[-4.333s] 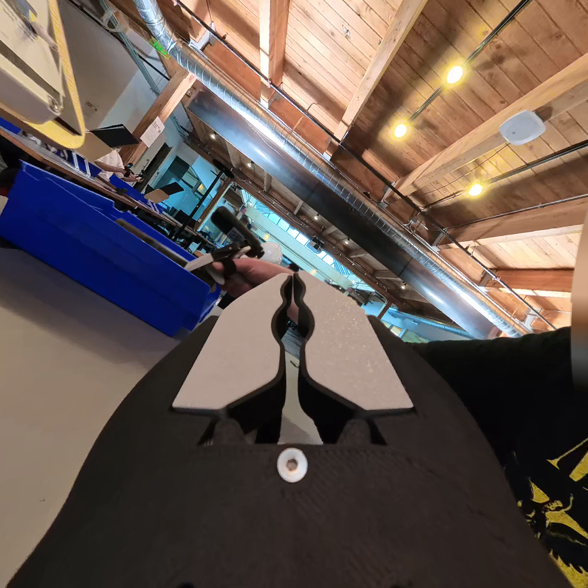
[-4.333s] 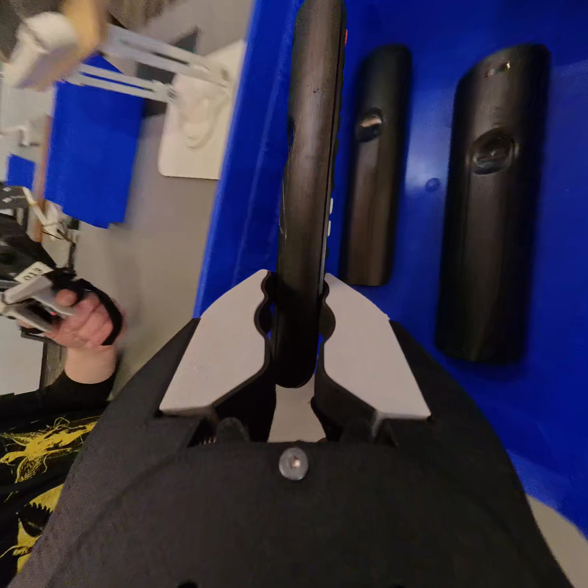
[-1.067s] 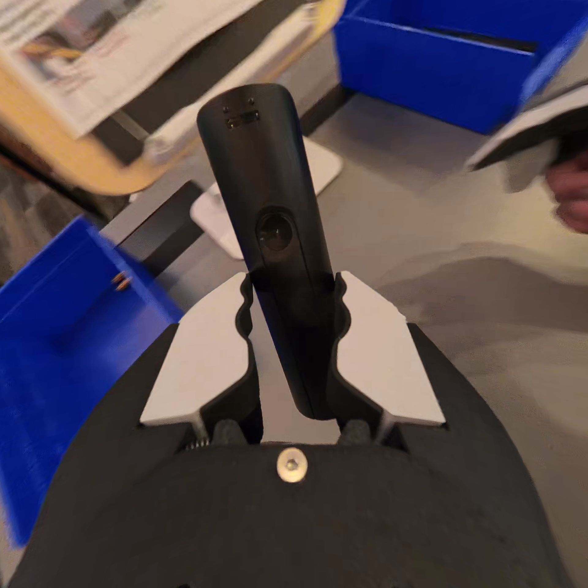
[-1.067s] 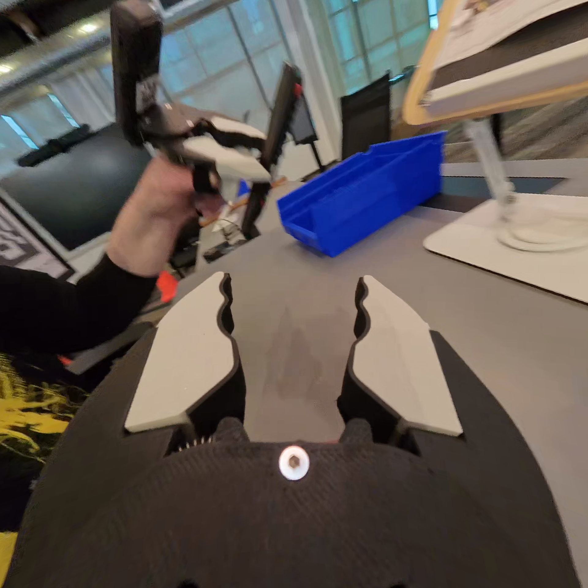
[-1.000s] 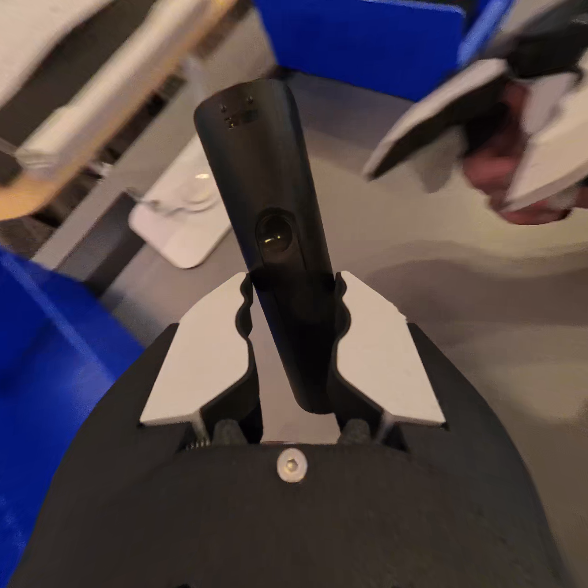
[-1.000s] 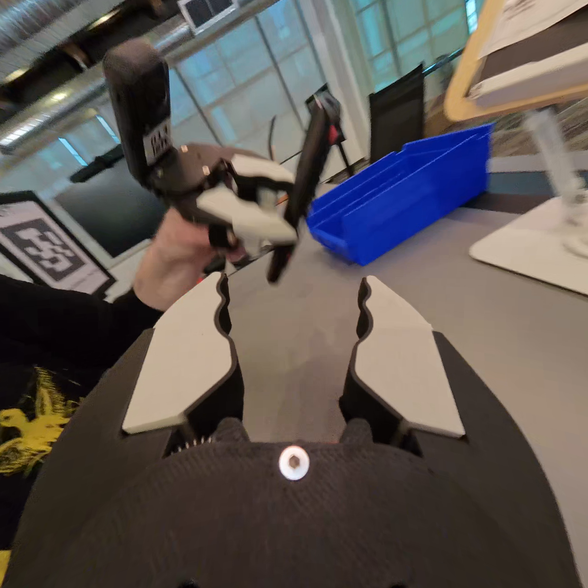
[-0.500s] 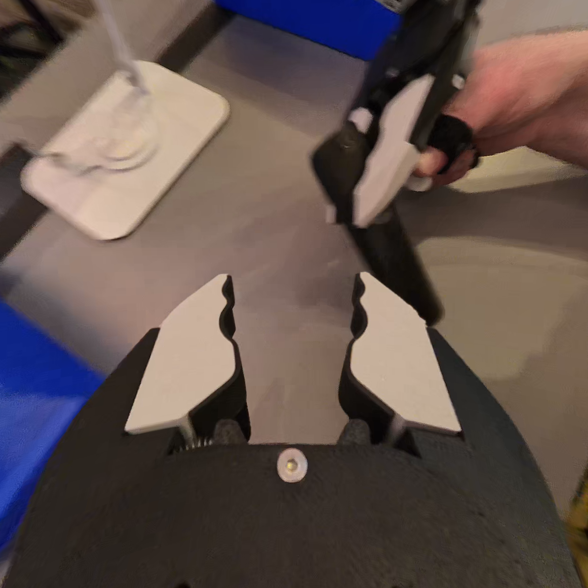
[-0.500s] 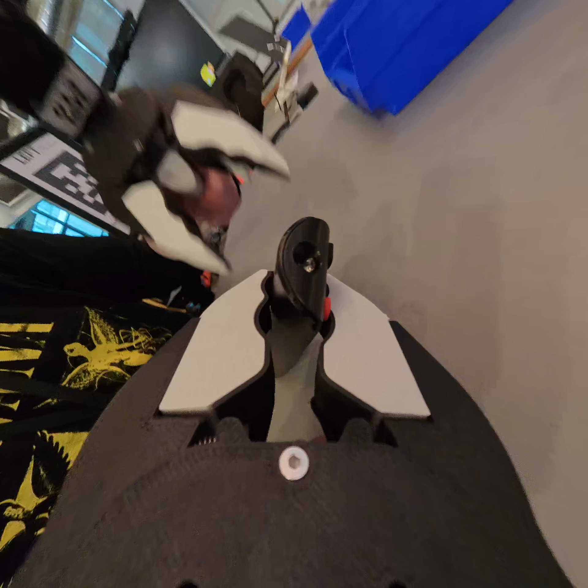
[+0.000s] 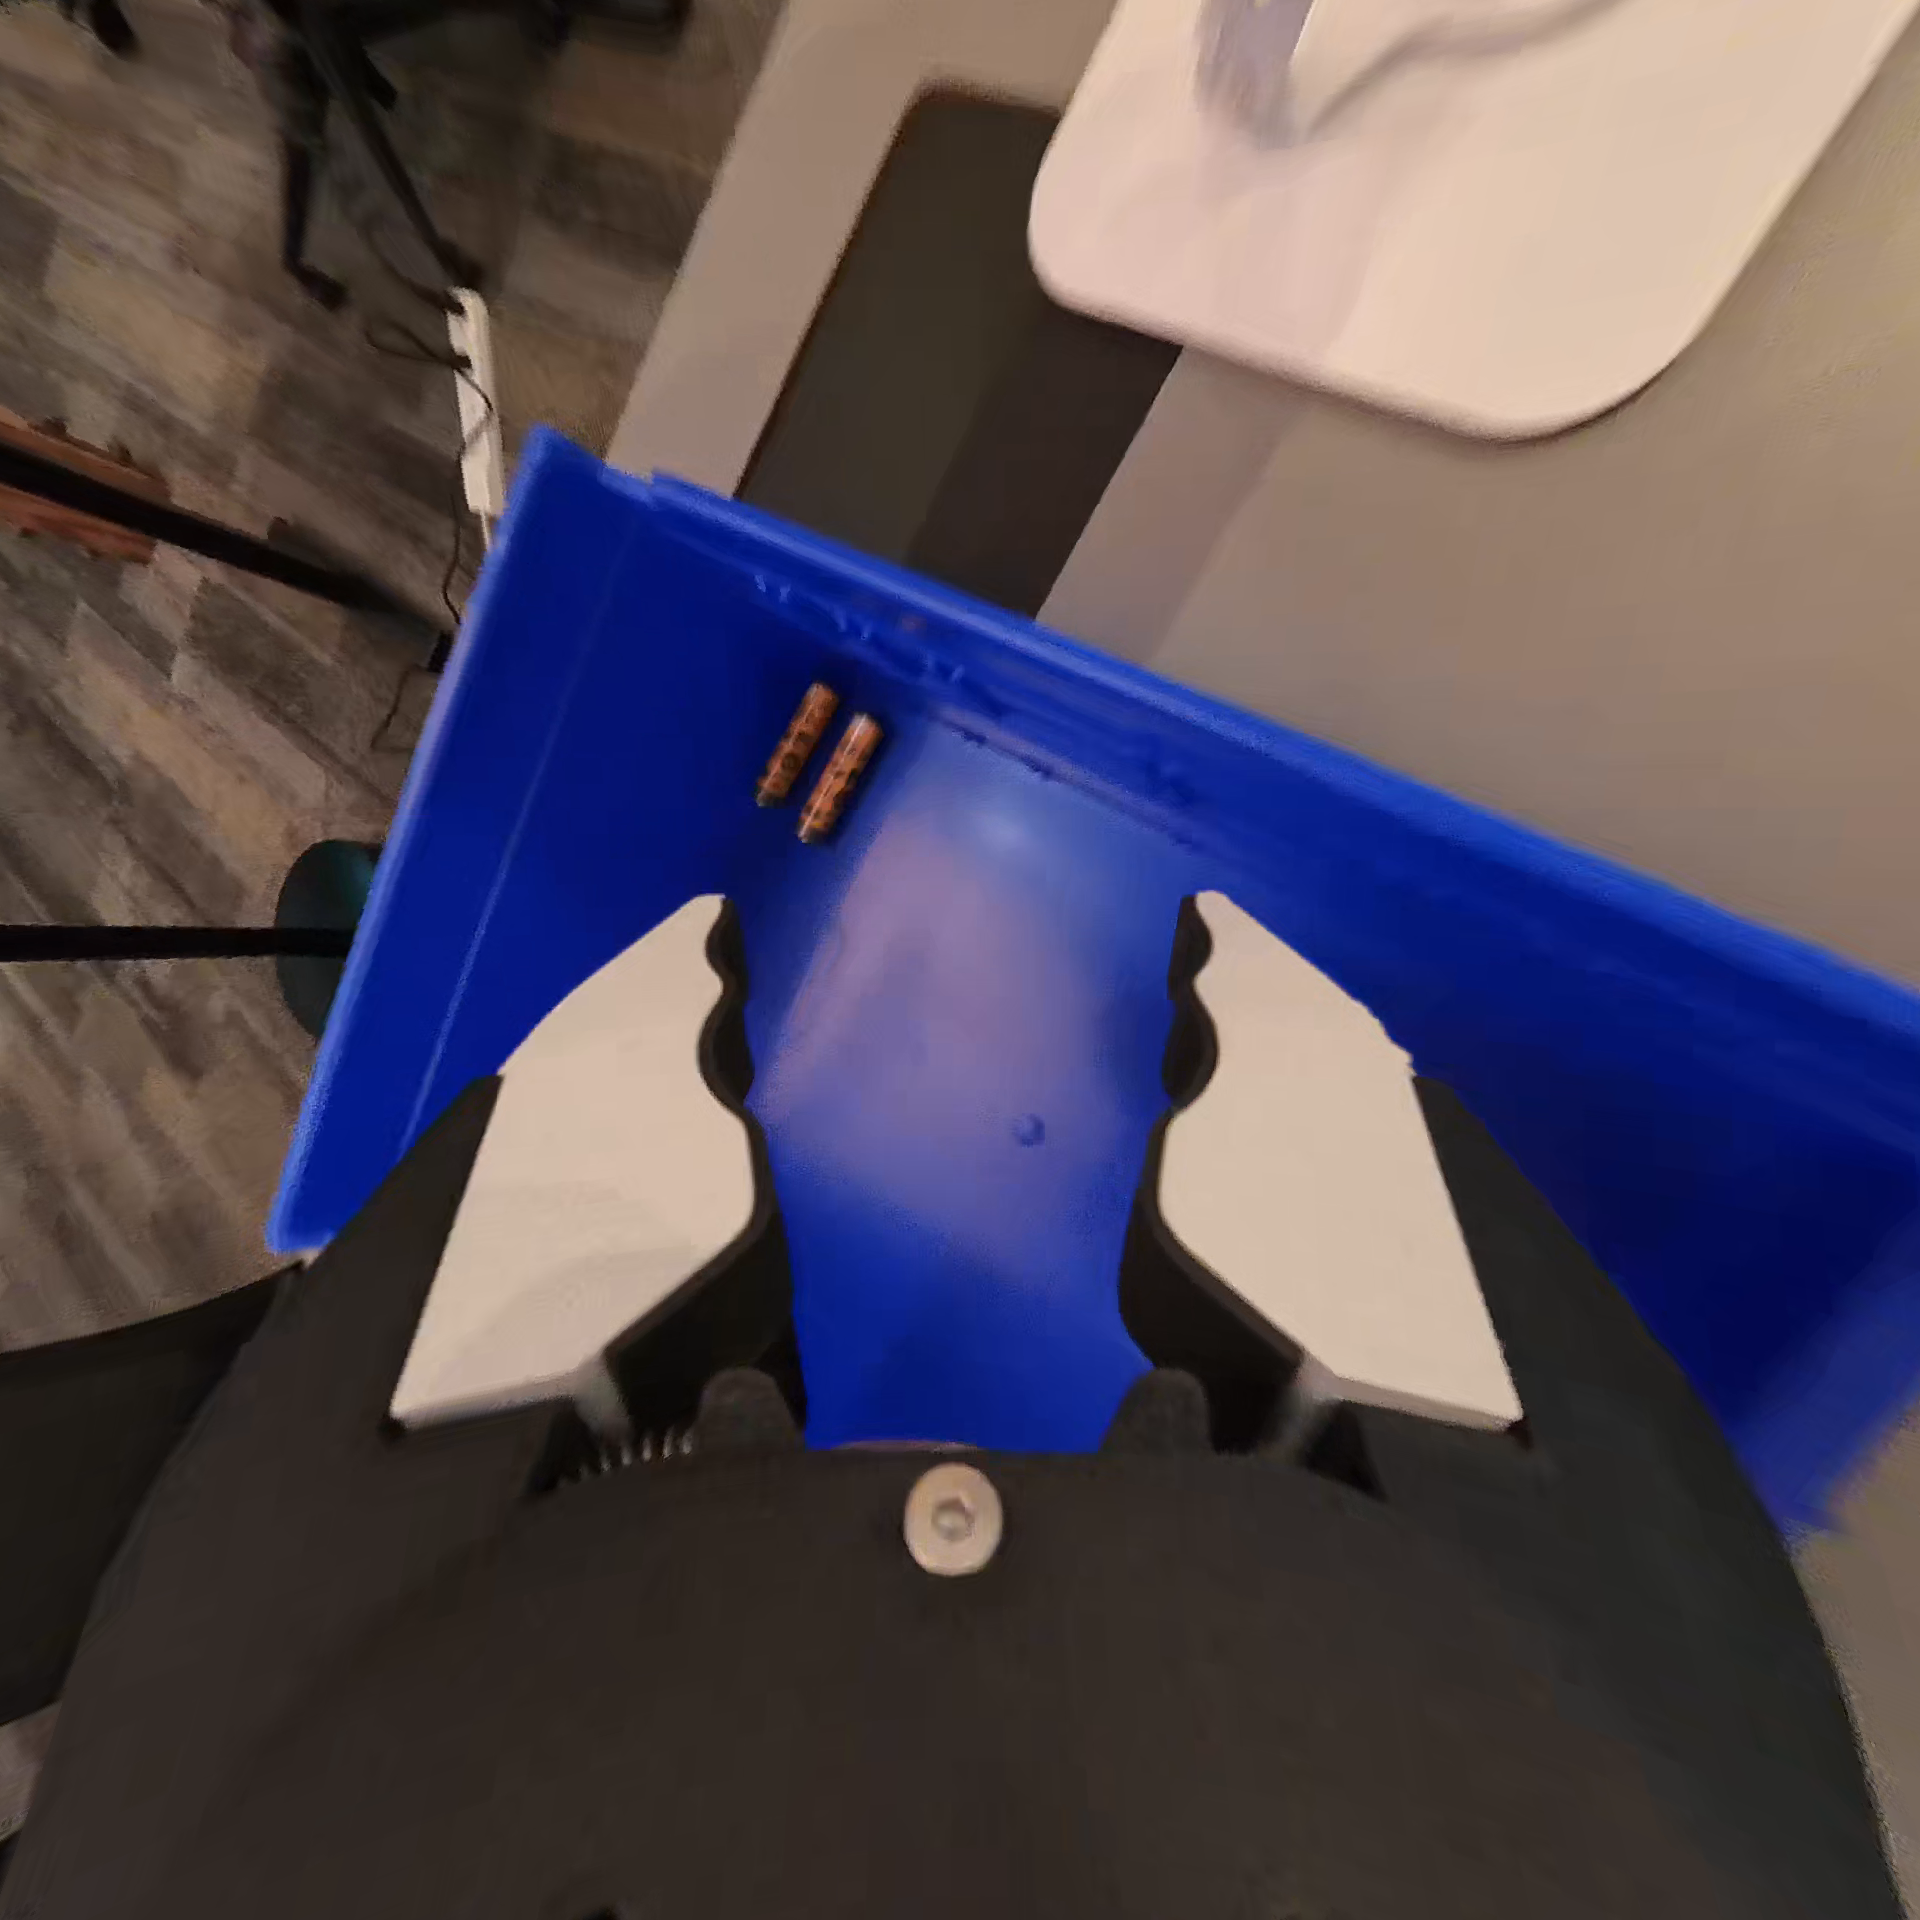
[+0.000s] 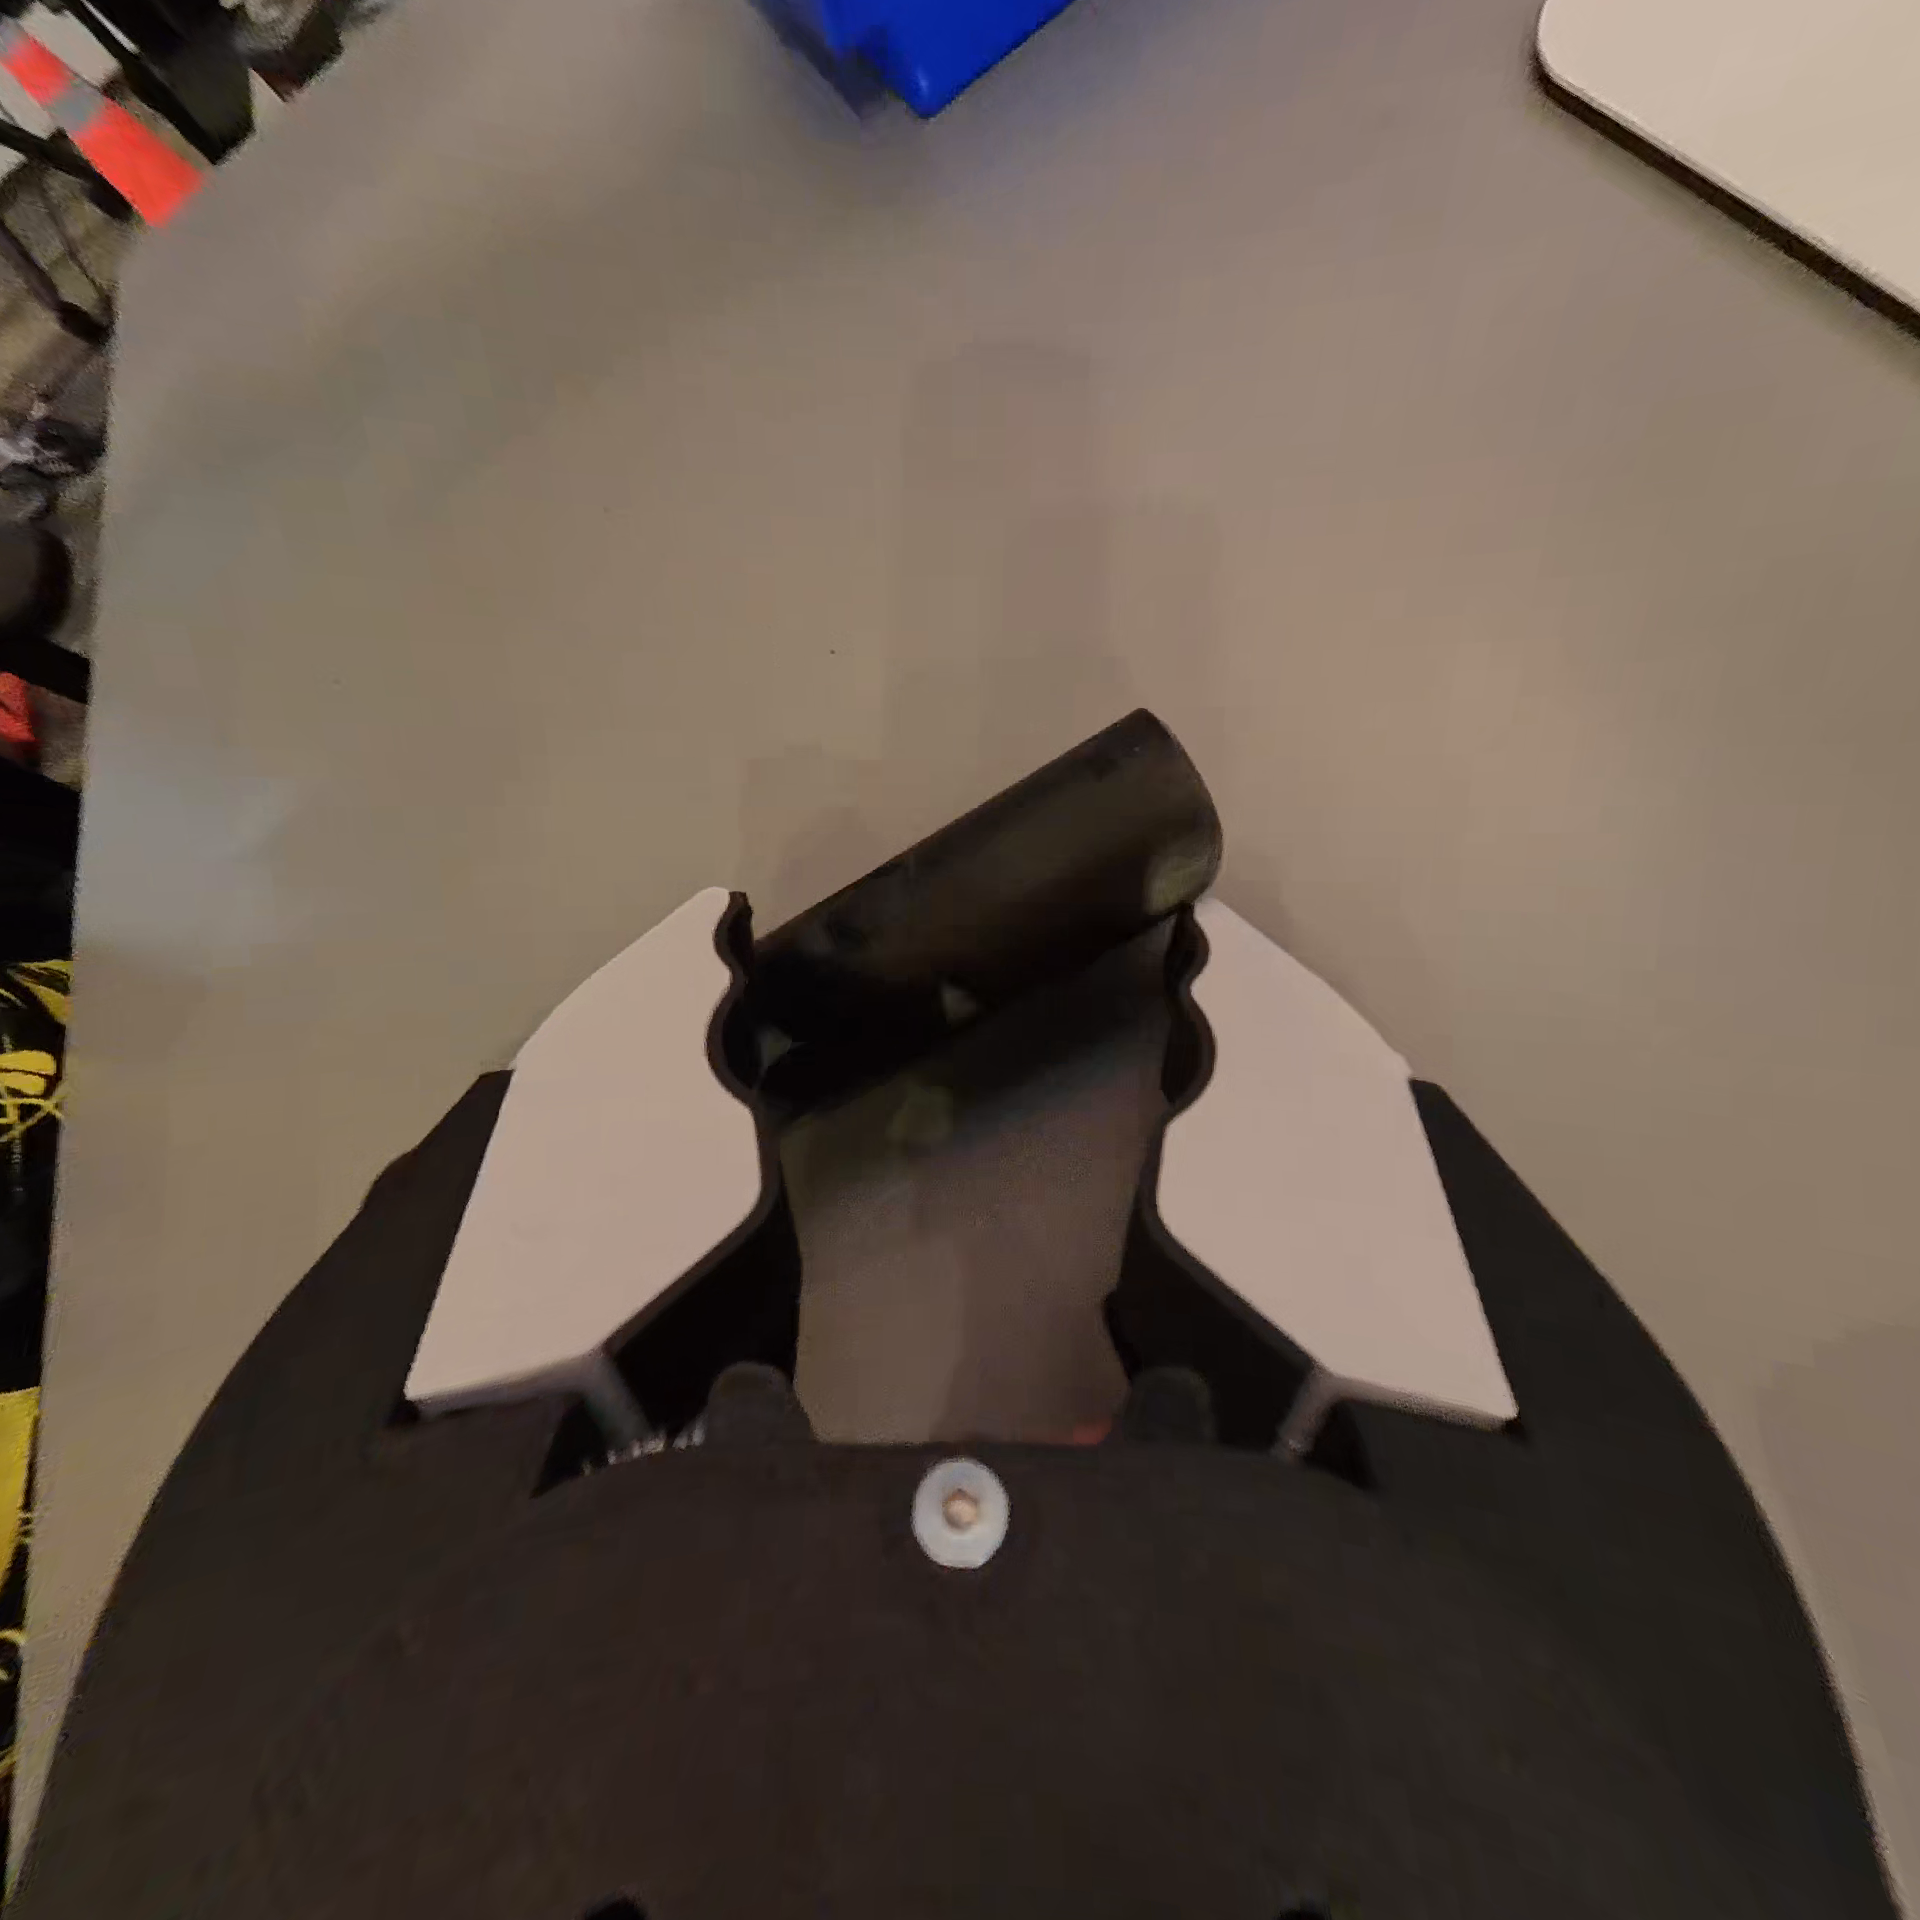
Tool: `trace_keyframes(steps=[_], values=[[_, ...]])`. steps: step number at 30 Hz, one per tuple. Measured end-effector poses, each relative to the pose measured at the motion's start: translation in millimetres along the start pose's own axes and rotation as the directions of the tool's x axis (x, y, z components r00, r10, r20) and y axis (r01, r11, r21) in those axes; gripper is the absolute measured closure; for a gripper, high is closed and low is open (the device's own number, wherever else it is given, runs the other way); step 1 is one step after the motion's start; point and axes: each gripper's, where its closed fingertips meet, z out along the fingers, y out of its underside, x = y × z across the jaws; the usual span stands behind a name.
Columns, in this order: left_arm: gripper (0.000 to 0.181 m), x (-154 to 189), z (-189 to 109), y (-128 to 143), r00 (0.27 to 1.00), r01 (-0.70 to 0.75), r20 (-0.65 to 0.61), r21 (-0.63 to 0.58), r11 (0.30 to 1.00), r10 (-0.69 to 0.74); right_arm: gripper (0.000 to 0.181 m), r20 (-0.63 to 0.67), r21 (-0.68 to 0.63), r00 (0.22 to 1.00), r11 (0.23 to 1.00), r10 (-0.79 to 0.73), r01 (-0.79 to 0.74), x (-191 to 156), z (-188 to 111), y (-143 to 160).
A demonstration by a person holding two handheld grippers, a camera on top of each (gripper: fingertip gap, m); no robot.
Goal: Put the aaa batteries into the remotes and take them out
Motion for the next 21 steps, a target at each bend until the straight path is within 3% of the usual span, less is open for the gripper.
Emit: trace_keyframes(steps=[4,10,15,21], values=[[0.1,-17,54,18,0.992,-0.128,-0.025,-0.137,0.982,0.126,0.108,-0.006,0.022,1.0,1.0,-0.011,0.012,1,-2,-2],[0.105,-31,97,18,0.976,-0.206,-0.117,-0.185,0.961,0.186,0.111,0.042,0.052,0.999,0.998,-0.033,0.031,-6,-6,-4],[0.124,-31,109,19,0.958,-0.138,-0.277,-0.202,0.97,0.078,0.112,0.083,0.101,0.996,0.995,-0.02,0.011,-9,-12,-9],[0.144,-24,113,14,0.93,-0.05,-0.368,-0.104,0.993,0.008,0.113,0.1,0.128,0.995,0.992,-0.007,-0.006,-9,-16,-12]])
